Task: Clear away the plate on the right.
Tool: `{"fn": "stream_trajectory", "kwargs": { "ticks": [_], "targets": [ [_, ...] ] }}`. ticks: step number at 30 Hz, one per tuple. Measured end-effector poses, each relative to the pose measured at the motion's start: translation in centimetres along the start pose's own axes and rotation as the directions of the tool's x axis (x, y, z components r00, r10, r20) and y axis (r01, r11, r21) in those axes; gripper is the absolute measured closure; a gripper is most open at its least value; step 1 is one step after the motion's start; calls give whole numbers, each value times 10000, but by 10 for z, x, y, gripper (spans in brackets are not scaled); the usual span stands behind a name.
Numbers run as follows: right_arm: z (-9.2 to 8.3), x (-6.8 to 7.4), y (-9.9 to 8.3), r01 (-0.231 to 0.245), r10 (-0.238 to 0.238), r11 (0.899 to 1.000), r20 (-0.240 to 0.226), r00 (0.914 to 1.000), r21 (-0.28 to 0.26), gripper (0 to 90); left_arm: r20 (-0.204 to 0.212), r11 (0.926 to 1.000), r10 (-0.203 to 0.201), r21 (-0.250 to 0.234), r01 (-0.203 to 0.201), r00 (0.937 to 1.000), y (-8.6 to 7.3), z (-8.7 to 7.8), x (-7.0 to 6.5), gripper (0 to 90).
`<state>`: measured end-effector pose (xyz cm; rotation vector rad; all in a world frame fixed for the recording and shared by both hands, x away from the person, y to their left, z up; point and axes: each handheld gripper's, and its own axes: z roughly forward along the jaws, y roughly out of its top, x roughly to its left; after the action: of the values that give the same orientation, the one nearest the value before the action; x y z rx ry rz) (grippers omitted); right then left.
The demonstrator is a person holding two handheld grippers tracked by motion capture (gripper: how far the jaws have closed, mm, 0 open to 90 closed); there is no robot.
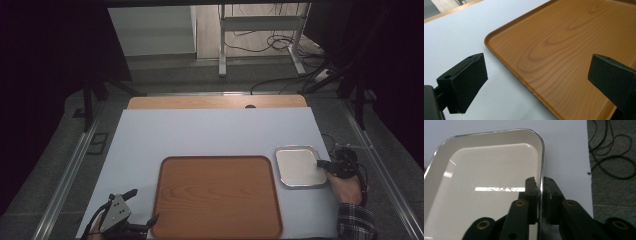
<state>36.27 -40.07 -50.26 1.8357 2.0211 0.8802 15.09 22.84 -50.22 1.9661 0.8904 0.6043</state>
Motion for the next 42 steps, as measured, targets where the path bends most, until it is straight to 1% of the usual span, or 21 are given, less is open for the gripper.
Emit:
{"fn": "stream_trajectory", "kwargs": {
  "ticks": [1,2,3,4,5,6,7,8,14,16,21,22,25,32,36,41,42],
  "targets": [
    [0,-1,0,-111,111,9999,-44,9999,-23,852,1,10000,16,-1,-16,10000,0,0,0,22],
    [0,-1,0,-111,111,9999,-44,9999,-23,852,1,10000,16,-1,-16,10000,0,0,0,22],
    [-1,-5,-1,-564,563,9984,-348,9978,-27,870,2,10000,22,1,-22,10000,0,0,0,22],
    [-1,-5,-1,-564,563,9984,-348,9978,-27,870,2,10000,22,1,-22,10000,0,0,0,22],
    [-1,-9,-2,-1010,1005,9949,-725,9923,-32,880,10,10000,56,0,-56,10000,0,0,0,22],
    [-1,-11,-3,-1060,1053,9944,-813,9911,-42,883,6,10000,58,2,-58,10000,0,0,0,22],
    [-2,-11,-3,-1224,1213,9925,-885,9887,-67,884,5,10000,61,2,-61,10000,0,0,0,22],
    [-3,-12,-3,-1287,1267,9916,-1037,9865,-127,885,3,10000,69,6,-69,10000,0,0,0,22],
    [-8,-9,-3,-1250,1220,9917,-874,9887,-294,885,8,10000,90,5,-90,10000,0,0,-1,22],
    [-10,-5,-2,-1143,1108,9927,-846,9902,-373,885,-3,9999,114,-1,-114,9999,0,0,-1,22],
    [-16,-3,-1,-1168,1111,9914,-923,9895,-596,886,-10,10000,87,-9,-87,10000,0,0,-1,22],
    [-19,-2,-1,-1197,1124,9902,-990,9887,-713,886,-12,10000,77,-16,-77,10000,0,0,-1,22],
    [-23,-3,-1,-1302,1202,9879,-1137,9862,-847,886,-8,10000,77,-15,-77,10000,0,0,-1,22],
    [-28,2,-2,-1334,1198,9865,-1372,9833,-947,885,-8,10000,55,-16,-55,10000,0,0,0,22],
    [-31,9,-1,-1312,1140,9859,-1574,9809,-1034,886,-18,10000,72,-12,-72,10000,0,0,-1,21],
    [-30,23,1,-1047,858,9900,-1857,9788,-945,885,-20,10000,82,-10,-82,10000,0,0,-1,21],
    [-30,23,1,-1047,858,9900,-1857,9788,-945,885,-20,10000,82,-10,-82,10000,0,0,-1,22]
  ]
}}
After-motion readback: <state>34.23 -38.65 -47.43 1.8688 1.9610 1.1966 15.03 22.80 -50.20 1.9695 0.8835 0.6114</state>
